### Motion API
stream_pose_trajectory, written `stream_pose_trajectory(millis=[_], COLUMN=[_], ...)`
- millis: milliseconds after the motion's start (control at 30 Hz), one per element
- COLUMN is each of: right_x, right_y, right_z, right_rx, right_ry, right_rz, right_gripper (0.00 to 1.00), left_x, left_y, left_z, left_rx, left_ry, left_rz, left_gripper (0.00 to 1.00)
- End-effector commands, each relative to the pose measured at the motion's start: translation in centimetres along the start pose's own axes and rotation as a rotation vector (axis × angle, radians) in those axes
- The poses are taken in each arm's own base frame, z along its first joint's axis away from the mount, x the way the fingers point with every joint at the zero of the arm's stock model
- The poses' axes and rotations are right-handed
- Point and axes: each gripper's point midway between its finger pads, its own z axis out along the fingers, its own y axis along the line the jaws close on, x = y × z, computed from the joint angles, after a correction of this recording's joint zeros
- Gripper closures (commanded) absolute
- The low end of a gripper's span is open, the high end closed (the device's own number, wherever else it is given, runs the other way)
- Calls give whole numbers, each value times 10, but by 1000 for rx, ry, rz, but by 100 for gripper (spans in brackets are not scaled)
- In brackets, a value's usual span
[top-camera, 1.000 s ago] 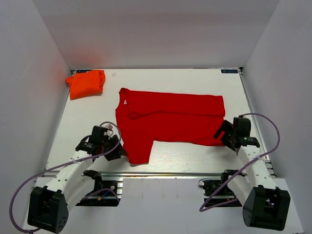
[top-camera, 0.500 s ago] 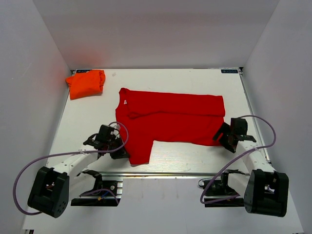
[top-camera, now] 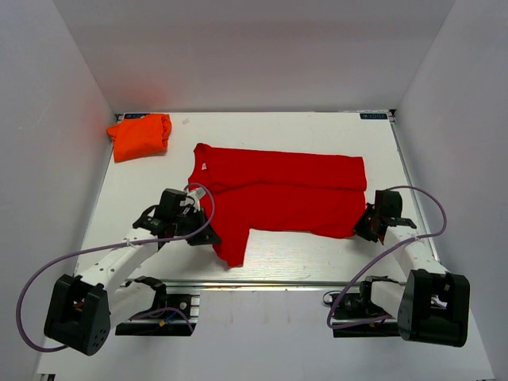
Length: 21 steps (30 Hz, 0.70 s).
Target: Fold and stack the t-shirts
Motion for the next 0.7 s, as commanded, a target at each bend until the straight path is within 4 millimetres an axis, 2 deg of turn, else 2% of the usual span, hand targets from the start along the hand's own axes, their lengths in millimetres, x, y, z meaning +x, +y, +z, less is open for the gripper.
stream_pose_trajectory(millis=[0, 100, 200, 433, 533, 667], right_x=[-12, -17, -24, -39, -49, -62], right_y=[7, 10, 13, 21, 26, 27], right_z=[-12, -16, -17, -19, -21, -23], right_rx=[-22, -24, -30, -37, -47, -24], right_ry=[-22, -24, -35, -48, -74, -96], right_rz=[-13, -32, -37, -48, -53, -49], right_gripper=[100, 100, 100, 100, 100, 100], left_x=[-11, -19, -36, -55, -71, -97], left_y=[-23, -32, -43, -39, -32, -39], left_z=[-7, -10, -10, -15, -15, -11], left_rx=[68, 84, 93, -9, -55, -72], left_ry=[14, 8, -6, -37, -67, -98], left_rz=[58, 66, 76, 78, 60, 69], left_gripper=[100, 100, 100, 100, 100, 100])
